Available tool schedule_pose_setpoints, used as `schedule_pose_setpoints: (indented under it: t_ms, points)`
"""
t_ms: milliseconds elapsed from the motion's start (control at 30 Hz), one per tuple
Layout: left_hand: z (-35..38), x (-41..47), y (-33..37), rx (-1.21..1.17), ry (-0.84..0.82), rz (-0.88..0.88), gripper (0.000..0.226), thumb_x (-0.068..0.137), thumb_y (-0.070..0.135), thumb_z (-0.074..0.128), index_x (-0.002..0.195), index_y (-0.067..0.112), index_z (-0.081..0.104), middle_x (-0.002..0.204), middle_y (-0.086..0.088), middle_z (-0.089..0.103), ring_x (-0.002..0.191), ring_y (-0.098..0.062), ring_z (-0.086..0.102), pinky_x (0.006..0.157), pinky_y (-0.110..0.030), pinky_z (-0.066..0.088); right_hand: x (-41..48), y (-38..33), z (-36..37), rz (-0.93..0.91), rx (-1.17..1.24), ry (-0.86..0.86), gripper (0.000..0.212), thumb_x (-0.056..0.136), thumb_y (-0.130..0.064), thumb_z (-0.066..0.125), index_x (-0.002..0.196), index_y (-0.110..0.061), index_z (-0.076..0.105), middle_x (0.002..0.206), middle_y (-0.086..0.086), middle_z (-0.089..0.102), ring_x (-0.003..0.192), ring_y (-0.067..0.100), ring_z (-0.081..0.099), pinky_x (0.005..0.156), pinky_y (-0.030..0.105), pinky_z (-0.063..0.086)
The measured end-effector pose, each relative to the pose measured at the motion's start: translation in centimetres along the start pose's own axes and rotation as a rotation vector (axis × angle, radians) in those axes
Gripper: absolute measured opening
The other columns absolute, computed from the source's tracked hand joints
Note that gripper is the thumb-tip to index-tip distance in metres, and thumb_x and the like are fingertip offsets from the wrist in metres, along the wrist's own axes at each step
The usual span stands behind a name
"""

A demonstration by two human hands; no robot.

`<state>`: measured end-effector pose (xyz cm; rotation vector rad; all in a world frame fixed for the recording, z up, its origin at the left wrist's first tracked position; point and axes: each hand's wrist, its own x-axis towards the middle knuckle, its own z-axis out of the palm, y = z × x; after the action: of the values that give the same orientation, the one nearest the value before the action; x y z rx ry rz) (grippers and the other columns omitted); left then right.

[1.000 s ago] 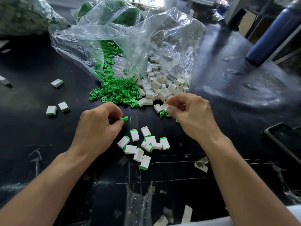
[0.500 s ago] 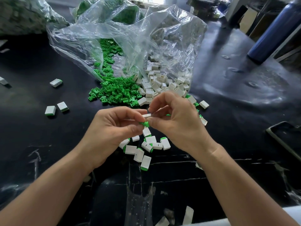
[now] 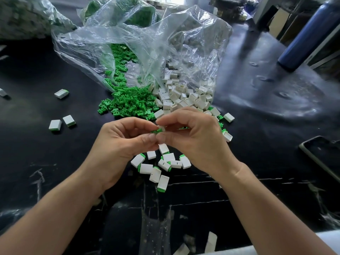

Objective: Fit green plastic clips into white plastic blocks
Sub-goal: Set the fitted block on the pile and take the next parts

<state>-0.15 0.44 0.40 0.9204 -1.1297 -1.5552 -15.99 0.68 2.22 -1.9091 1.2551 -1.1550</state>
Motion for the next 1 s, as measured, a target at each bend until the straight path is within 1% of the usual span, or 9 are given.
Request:
schedule_pose_setpoints:
  t_ms: [100,200,267,367,433,633,733,833,1000]
  points:
    - [0.06,-0.04,-0.19,-0.011,0.008,0.000,0.049,0.032,0.040,0.091,0.070,0.014,0.073,0.067,-0.006,0.070,0.063,-0.015,0.068,0.059,-0.020,0.053,-0.02,0.09,0.16,-0.015,-0.007,0.022,0.016,0.068,-0.009,0.078,0.084,-0.010,0.073,0.077,-0.012,0.057,0.071,0.005,0.059,0.066,0.011,0.048]
    - [0.20,-0.10,-0.15,-0.009,0.013,0.004,0.047,0.033,0.039,0.091,0.068,0.014,0.072,0.066,-0.005,0.070,0.062,-0.014,0.068,0.059,-0.020,0.053,0.03,0.14,0.21,0.012,0.011,0.004,0.012,0.070,-0.007,0.076,0.080,-0.007,0.070,0.075,-0.012,0.057,0.070,0.004,0.059,0.065,0.011,0.048]
    - [0.23,-0.04,-0.13,-0.017,0.032,-0.001,0.039,0.036,0.033,0.090,0.065,0.015,0.071,0.066,-0.005,0.069,0.062,-0.015,0.068,0.059,-0.021,0.054,0.04,0.08,0.17,0.052,0.056,-0.021,0.013,0.072,-0.005,0.074,0.078,-0.014,0.067,0.076,-0.010,0.061,0.070,0.004,0.061,0.066,0.012,0.050]
    - [0.30,0.11,0.00,-0.040,0.071,-0.019,0.019,0.044,0.019,0.079,0.057,0.018,0.066,0.063,-0.006,0.068,0.059,-0.016,0.068,0.055,-0.021,0.055,0.13,0.09,-0.10,0.126,0.142,0.000,0.027,0.078,-0.002,0.069,0.074,-0.027,0.058,0.074,-0.005,0.064,0.071,0.015,0.066,0.071,0.030,0.056]
    - [0.37,0.18,0.02,-0.056,0.087,-0.026,0.020,0.044,0.017,0.076,0.058,0.020,0.062,0.064,-0.008,0.068,0.058,-0.016,0.068,0.052,-0.020,0.053,0.20,0.08,-0.36,0.159,0.185,0.039,0.027,0.080,-0.003,0.067,0.075,-0.028,0.057,0.072,-0.004,0.063,0.068,0.018,0.067,0.070,0.038,0.057]
    - [0.12,0.01,0.11,0.027,0.044,0.007,0.035,0.043,-0.003,0.081,0.066,0.023,0.071,0.065,-0.002,0.068,0.058,-0.012,0.064,0.053,-0.019,0.052,0.32,0.14,-0.62,0.176,0.177,0.105,0.028,0.081,-0.003,0.067,0.075,-0.028,0.057,0.069,-0.006,0.063,0.064,0.013,0.066,0.068,0.036,0.057]
    - [0.08,-0.06,0.05,0.064,0.043,0.030,0.025,0.055,0.007,0.078,0.074,0.023,0.075,0.070,0.001,0.068,0.067,-0.010,0.065,0.057,-0.020,0.053,0.29,0.07,-0.51,0.170,0.174,0.084,0.027,0.080,-0.002,0.066,0.075,-0.027,0.057,0.070,-0.005,0.062,0.065,0.014,0.064,0.070,0.040,0.057]
    - [0.35,-0.19,-0.12,0.008,0.056,0.010,0.022,0.062,0.010,0.068,0.083,0.017,0.072,0.072,-0.002,0.066,0.074,-0.017,0.070,0.059,-0.022,0.055,0.31,0.04,-0.37,0.165,0.171,0.059,0.027,0.080,0.000,0.066,0.075,-0.026,0.057,0.072,-0.002,0.062,0.064,0.013,0.063,0.070,0.043,0.056]
    - [0.47,-0.20,-0.03,0.123,0.068,0.060,0.017,0.055,0.015,0.070,0.071,0.021,0.074,0.070,-0.001,0.070,0.068,-0.011,0.065,0.062,-0.019,0.053,0.25,-0.03,-0.30,0.153,0.191,0.021,0.030,0.080,0.001,0.065,0.076,-0.027,0.058,0.074,-0.001,0.062,0.070,0.022,0.064,0.069,0.035,0.056]
